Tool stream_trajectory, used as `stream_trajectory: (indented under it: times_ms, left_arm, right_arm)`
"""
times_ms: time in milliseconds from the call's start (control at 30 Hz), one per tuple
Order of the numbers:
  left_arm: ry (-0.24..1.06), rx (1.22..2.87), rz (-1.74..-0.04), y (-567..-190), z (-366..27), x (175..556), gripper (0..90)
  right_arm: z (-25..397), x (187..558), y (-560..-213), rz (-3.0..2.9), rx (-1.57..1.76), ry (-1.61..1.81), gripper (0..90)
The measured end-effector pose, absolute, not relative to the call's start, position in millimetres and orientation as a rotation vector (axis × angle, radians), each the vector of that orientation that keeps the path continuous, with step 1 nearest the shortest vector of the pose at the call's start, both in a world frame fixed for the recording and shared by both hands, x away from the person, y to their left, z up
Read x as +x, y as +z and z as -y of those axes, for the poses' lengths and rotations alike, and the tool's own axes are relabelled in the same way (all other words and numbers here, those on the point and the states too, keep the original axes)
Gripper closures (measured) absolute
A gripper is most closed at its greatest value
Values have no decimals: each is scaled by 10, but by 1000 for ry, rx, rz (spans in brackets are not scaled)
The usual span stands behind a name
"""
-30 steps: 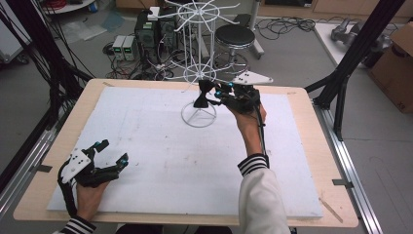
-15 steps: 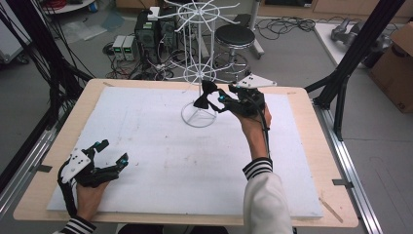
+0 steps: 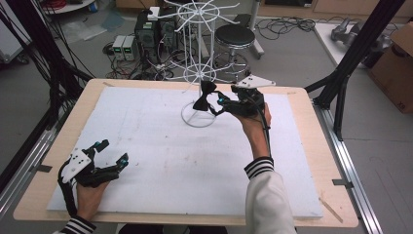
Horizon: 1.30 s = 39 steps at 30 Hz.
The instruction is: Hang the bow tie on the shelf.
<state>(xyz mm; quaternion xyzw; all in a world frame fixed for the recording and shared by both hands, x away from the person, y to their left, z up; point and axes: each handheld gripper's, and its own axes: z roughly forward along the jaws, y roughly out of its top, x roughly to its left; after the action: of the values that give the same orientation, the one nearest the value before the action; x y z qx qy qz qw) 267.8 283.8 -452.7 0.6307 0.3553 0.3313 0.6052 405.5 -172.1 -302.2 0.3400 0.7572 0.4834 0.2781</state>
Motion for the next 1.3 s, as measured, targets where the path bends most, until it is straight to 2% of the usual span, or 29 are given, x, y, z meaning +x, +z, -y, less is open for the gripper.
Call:
stream_trajectory:
  times_ms: [133, 267, 433, 767, 967, 1167, 1300]
  left_arm:
    - [763, 1454, -824, -4527, -2836, 2680, 117]
    - [764, 1458, -821, -4527, -2836, 2677, 117]
    - [766, 1459, -816, -4528, -2834, 2675, 117]
    - [769, 1458, -813, -4528, -2836, 2672, 117]
    - [769, 1457, -812, -4529, -2835, 2672, 117]
    - [769, 1458, -811, -4529, -2831, 2668, 117]
    - [773, 1461, -808, -4529, -2829, 2668, 117]
  right_arm:
    - [1761, 4008, -3031, -2040, 917, 1300, 346]
    - [1827, 3911, -3040, -2029, 917, 1303, 251]
    - [1993, 3631, -3068, -1948, 933, 1342, 180]
    - [2364, 2990, -3402, -1762, 964, 1437, 162]
    - [2556, 2613, -3839, -1596, 974, 1512, 144]
    - [2618, 2501, -4243, -1523, 1028, 1506, 133]
    - [2608, 2499, -4344, -1511, 1037, 1512, 125]
